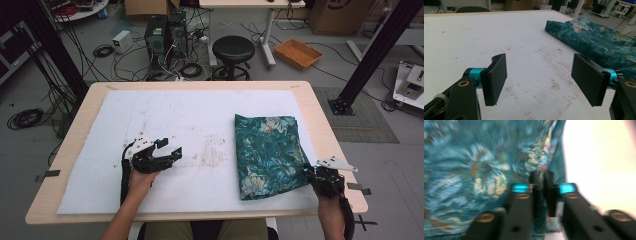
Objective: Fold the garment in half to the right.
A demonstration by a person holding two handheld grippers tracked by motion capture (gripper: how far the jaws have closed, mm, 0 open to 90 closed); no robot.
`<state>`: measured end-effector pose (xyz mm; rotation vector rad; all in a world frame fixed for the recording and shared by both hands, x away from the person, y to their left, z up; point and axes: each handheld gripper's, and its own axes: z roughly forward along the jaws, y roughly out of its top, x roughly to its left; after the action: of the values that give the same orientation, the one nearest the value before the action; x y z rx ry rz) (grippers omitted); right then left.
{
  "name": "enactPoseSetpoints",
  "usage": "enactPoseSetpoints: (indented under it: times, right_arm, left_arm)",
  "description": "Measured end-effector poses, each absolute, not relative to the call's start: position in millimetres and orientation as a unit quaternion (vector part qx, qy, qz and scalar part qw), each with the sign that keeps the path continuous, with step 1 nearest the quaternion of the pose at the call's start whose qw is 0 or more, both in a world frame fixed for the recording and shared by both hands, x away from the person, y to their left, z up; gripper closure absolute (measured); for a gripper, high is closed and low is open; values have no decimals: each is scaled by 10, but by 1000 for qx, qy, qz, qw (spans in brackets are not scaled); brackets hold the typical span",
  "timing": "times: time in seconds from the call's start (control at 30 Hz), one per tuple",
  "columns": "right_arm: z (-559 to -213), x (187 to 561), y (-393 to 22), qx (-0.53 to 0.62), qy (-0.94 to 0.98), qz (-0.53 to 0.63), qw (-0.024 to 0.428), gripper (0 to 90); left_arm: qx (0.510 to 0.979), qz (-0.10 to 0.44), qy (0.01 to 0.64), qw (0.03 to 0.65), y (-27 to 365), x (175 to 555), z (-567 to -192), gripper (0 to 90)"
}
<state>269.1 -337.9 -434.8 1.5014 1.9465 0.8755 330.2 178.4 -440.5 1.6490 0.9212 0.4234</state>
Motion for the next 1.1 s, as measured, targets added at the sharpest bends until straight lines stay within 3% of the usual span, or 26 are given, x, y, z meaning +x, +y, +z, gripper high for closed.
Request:
enactPoseSetpoints:
  times: [0.03,0.23,0.33,0.57,0.63,0.7,0.73,0.83,0.87,0.93,1.1]
  right_arm:
    - [-4383,2712,-3377,562,720,321,251,700]
    - [-4473,2730,-3336,568,721,317,237,686]
    - [-4461,2717,-3308,550,735,314,241,881]
    - [-4329,2646,-3312,533,722,326,297,894]
    - [-4332,2662,-3348,542,718,330,286,893]
    - [-4371,2687,-3365,547,720,328,273,849]
    - [-4399,2703,-3365,553,720,328,261,758]
    - [-4475,2739,-3339,561,721,318,253,736]
    - [-4475,2747,-3335,563,719,318,254,741]
    - [-4469,2764,-3335,558,725,315,253,887]
    - [-4397,2713,-3336,540,722,317,293,898]
  left_arm:
    - [702,180,392,567,1784,3302,-4405,288]
    - [703,179,391,566,1778,3300,-4406,289]
    - [704,180,390,565,1771,3299,-4407,288]
    - [703,180,391,567,1778,3300,-4407,289]
    - [703,180,391,566,1773,3301,-4409,288]
    - [703,180,391,566,1771,3300,-4408,289]
    - [703,180,391,566,1771,3300,-4408,288]
    - [703,180,391,565,1771,3300,-4408,288]
    - [704,180,391,565,1770,3300,-4409,289]
    - [704,179,391,566,1765,3299,-4411,288]
    - [703,180,391,566,1772,3298,-4408,288]
